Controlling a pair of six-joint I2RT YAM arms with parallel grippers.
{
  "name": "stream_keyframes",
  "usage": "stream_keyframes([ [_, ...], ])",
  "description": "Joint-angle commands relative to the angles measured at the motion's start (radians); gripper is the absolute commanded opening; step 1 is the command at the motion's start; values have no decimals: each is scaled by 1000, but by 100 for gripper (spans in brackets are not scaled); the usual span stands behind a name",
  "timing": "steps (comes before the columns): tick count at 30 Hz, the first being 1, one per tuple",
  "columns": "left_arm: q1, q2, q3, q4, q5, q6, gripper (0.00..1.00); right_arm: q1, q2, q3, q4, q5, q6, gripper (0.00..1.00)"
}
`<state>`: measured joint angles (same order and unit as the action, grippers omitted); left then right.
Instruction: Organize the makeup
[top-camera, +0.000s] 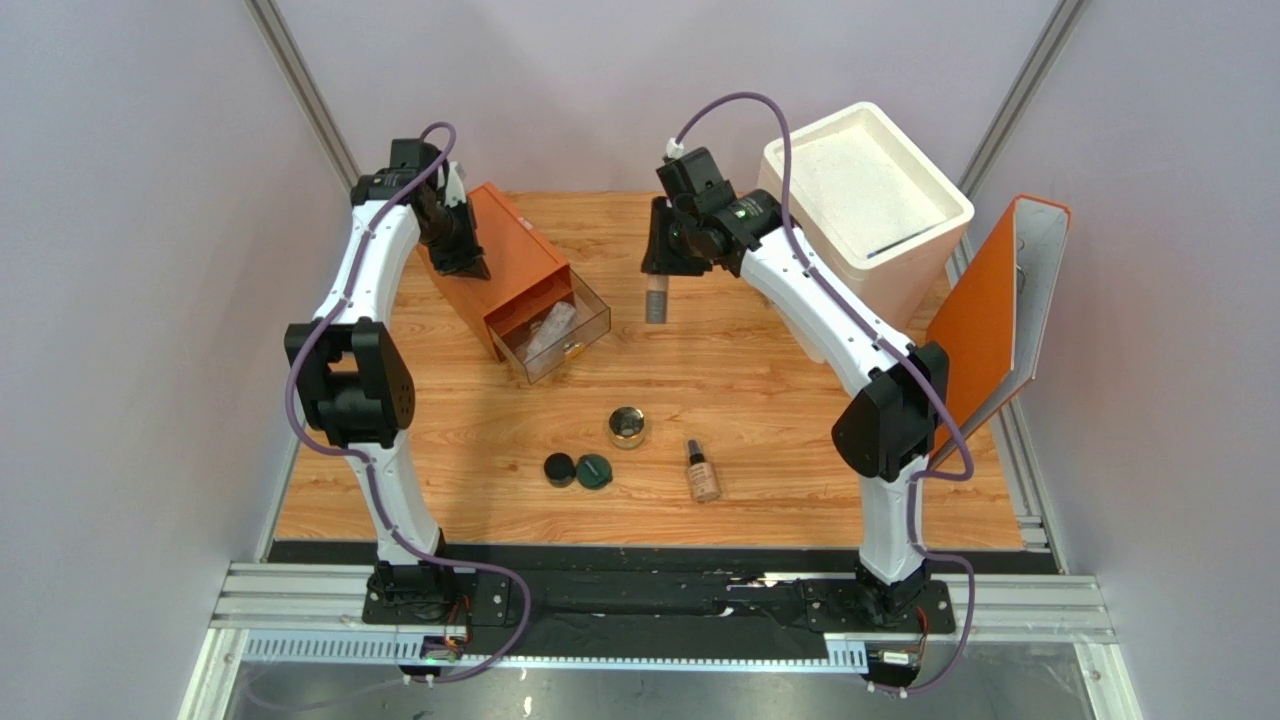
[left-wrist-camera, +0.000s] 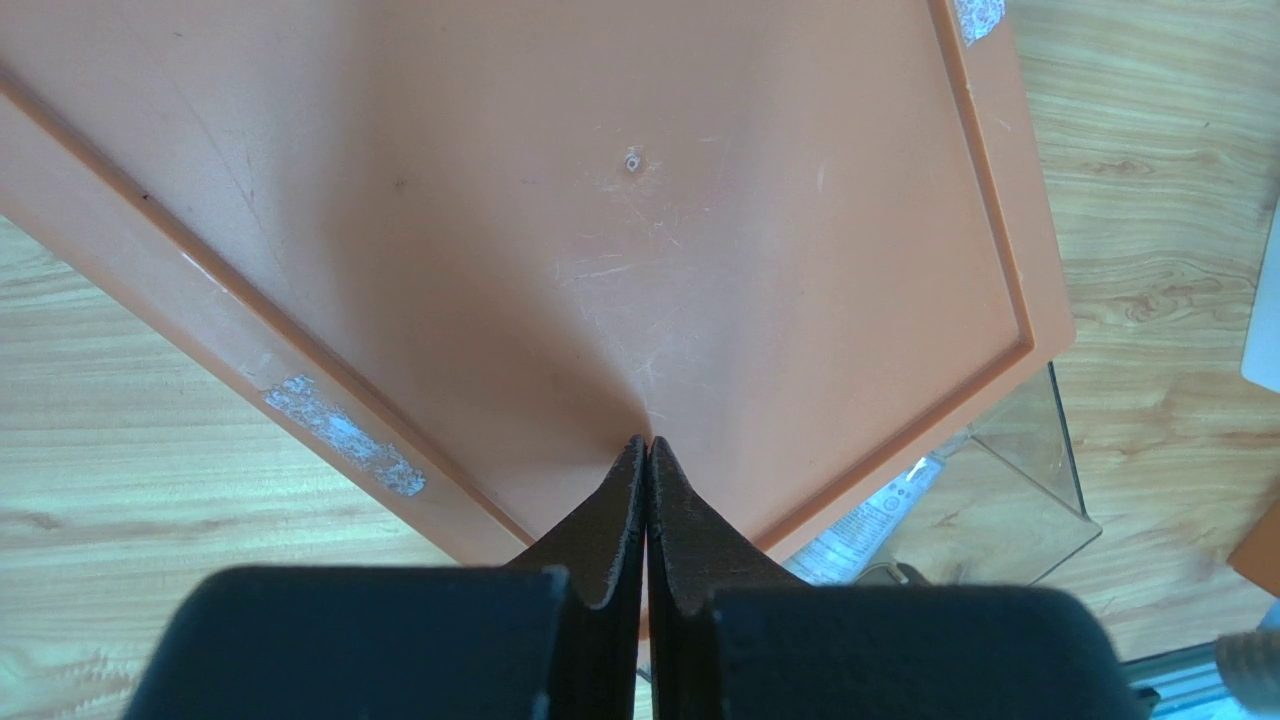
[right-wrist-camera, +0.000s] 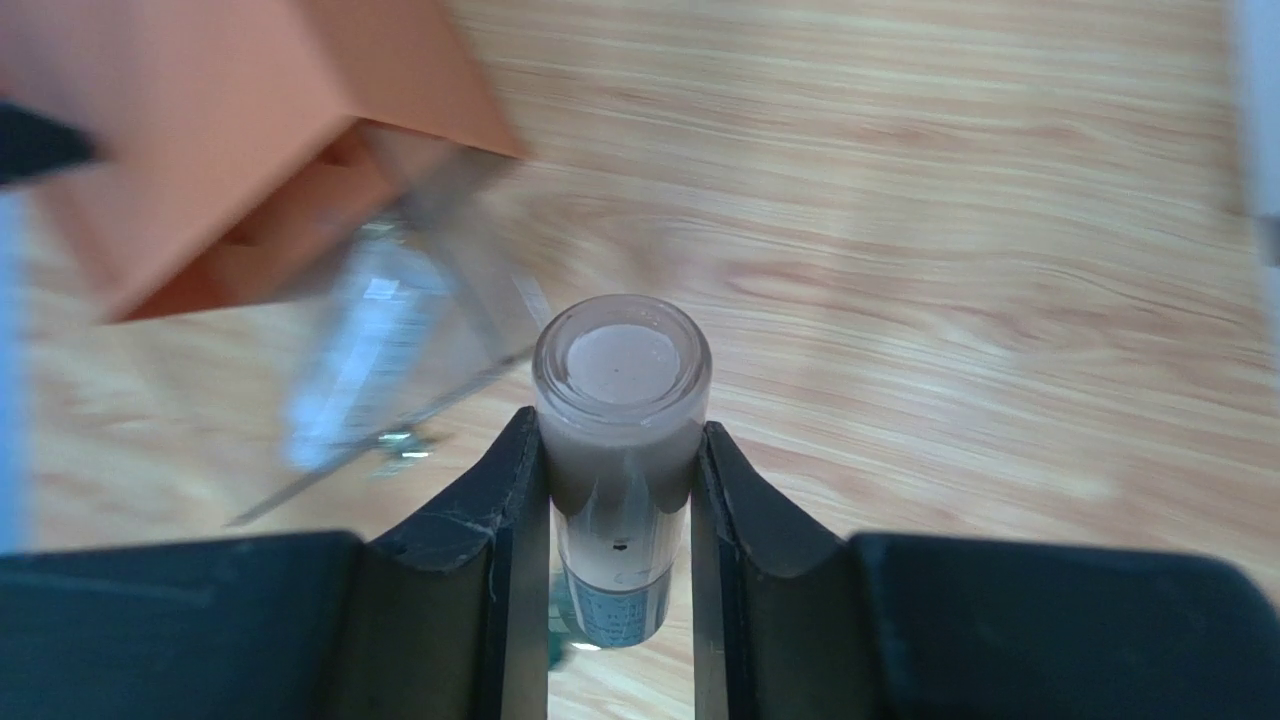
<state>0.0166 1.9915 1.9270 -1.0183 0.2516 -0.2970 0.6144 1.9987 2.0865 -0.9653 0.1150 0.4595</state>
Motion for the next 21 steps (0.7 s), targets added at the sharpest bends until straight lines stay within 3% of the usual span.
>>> stream_keyframes([
  [1, 5, 20, -39, -63, -51, 27, 0, 11, -3, 52, 189, -230, 163, 0],
  [5, 5, 21, -37, -63, -49, 27, 0, 36, 92, 96, 315, -353, 306, 0],
  [12, 5, 21, -39, -62, -41, 24, 0, 93, 273, 299, 326, -357, 381, 0],
  [18, 5, 21, -25, -63, -38, 21, 0, 116, 322, 282, 343, -360, 415, 1],
  [19, 5, 21, -20, -65, -38, 22, 0, 119, 324, 276, 346, -370, 413, 3],
  [21, 5, 26, -17, -66, -37, 24, 0, 120, 330, 261, 350, -393, 419, 19],
])
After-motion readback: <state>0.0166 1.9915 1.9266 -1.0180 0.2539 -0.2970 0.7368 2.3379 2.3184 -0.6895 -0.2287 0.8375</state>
